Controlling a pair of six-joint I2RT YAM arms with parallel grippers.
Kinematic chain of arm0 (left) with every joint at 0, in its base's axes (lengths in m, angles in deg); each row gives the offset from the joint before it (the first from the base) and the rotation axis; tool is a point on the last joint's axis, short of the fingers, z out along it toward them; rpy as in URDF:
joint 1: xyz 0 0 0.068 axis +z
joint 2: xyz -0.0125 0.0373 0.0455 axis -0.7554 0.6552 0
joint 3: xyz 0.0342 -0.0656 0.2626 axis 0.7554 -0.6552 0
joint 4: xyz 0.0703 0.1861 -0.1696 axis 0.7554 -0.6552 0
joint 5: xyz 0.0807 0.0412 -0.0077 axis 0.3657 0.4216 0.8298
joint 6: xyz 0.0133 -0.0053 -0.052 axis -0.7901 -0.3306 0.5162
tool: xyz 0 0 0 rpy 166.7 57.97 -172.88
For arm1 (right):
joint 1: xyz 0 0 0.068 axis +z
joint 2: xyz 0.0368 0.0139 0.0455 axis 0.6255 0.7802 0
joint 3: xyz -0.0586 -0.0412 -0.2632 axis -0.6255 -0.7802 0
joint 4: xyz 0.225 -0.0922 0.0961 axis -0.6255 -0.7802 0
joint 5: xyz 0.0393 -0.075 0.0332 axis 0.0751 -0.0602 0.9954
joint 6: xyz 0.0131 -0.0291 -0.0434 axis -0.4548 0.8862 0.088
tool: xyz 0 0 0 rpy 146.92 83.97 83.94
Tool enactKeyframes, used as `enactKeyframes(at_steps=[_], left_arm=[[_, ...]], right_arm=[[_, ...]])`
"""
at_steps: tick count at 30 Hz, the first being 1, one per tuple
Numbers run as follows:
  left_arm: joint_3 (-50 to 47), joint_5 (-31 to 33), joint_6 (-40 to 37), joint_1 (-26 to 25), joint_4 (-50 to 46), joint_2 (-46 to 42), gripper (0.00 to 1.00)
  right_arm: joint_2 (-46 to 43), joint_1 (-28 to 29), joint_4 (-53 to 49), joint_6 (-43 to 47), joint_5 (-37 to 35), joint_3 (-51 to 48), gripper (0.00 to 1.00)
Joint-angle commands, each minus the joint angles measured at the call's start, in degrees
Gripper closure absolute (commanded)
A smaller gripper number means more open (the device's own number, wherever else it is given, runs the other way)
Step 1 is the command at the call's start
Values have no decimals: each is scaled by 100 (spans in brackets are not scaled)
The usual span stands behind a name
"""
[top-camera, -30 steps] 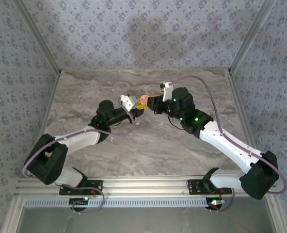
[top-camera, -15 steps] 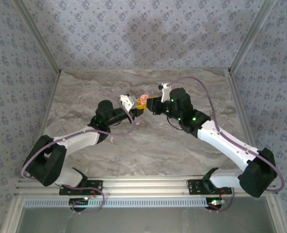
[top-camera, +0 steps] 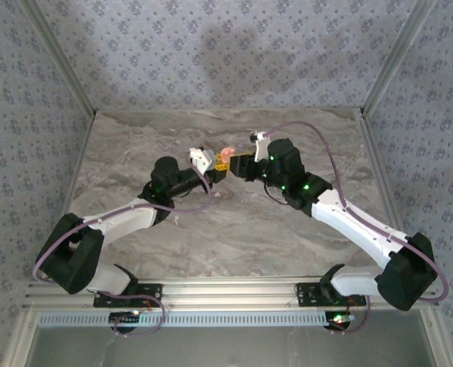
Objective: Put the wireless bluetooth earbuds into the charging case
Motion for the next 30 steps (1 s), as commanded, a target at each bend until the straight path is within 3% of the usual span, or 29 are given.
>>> enactKeyframes(at_steps=[1, 7, 14, 22, 30], left_arm=[[266, -74, -108, -46, 144, -165, 88], [239, -41, -127, -46, 88, -157, 88], [231, -61, -163, -57, 2, -194, 88], [218, -109, -163, -73, -26, -192, 88], [221, -117, -183, -74, -39, -208, 88]], right_arm=[[25, -58, -245, 84, 28, 118, 60], [-286, -174, -195, 79, 278, 164, 49], [-514, -549, -369, -232, 910, 236, 46], [-254, -912, -505, -458, 1873, 456, 53], [179, -930, -503, -561, 2291, 735, 62]])
